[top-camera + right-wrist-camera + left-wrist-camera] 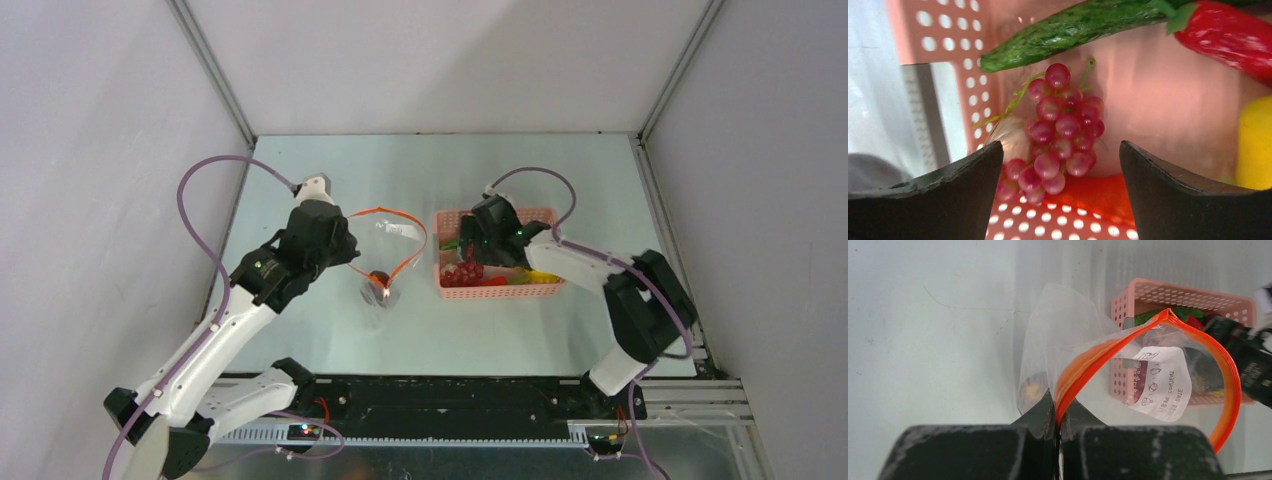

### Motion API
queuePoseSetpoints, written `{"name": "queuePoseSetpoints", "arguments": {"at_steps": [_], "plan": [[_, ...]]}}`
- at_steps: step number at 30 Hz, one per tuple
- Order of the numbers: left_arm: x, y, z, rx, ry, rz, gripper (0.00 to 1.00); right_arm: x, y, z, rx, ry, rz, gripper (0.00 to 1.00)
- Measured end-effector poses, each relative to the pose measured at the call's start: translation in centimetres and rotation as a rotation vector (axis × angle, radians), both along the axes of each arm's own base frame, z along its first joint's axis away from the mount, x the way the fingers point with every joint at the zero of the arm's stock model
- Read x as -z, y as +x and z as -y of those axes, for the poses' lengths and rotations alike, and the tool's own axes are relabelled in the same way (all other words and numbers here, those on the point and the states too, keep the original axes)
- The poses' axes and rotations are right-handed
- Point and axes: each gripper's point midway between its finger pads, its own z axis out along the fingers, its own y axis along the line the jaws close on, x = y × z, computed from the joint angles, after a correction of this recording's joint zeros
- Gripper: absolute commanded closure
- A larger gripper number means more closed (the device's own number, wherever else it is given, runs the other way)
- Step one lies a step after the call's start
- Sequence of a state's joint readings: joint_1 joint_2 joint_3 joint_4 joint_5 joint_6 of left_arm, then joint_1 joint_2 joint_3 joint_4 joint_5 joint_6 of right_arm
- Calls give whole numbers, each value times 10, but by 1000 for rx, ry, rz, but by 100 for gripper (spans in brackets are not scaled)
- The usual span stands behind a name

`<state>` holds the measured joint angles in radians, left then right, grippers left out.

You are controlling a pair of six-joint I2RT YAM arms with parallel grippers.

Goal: Place the food in the zip-top bag and seal the zipper
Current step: Pick up the fake fruit from the bin.

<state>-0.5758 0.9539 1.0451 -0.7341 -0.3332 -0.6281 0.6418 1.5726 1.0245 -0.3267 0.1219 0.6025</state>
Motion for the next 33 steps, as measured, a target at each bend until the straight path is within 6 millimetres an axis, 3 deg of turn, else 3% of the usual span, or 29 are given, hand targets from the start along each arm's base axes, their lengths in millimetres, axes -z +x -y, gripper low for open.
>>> {"name": "queuePoseSetpoints", "arguments": {"at_steps": [5, 10, 17, 21, 25, 27, 31, 33], "plan": [[1, 0, 1, 4, -2, -3, 96, 37, 1, -18, -19, -70, -74, 11], [1, 0, 2, 12, -12, -9, 96, 40, 7, -32, -12, -101, -53, 12], [3, 1, 6, 27, -24, -22, 96, 60, 6, -27, 25, -171, -78, 17], [3, 1, 7, 30, -27, -23, 96, 62, 5, -23, 39, -197, -78, 27], [3, 1, 7, 33, -33, -24, 96, 62, 4, -19, 52, -220, -74, 52], [3, 1, 8, 35, -34, -26, 96, 63, 3, -17, 58, -231, -72, 60], [3, 1, 9, 38, -36, -28, 96, 58, 3, -15, 62, -240, -60, 65], [4, 1, 9, 38, -36, -28, 97, 46, 3, -12, 64, -242, -37, 65]]}}
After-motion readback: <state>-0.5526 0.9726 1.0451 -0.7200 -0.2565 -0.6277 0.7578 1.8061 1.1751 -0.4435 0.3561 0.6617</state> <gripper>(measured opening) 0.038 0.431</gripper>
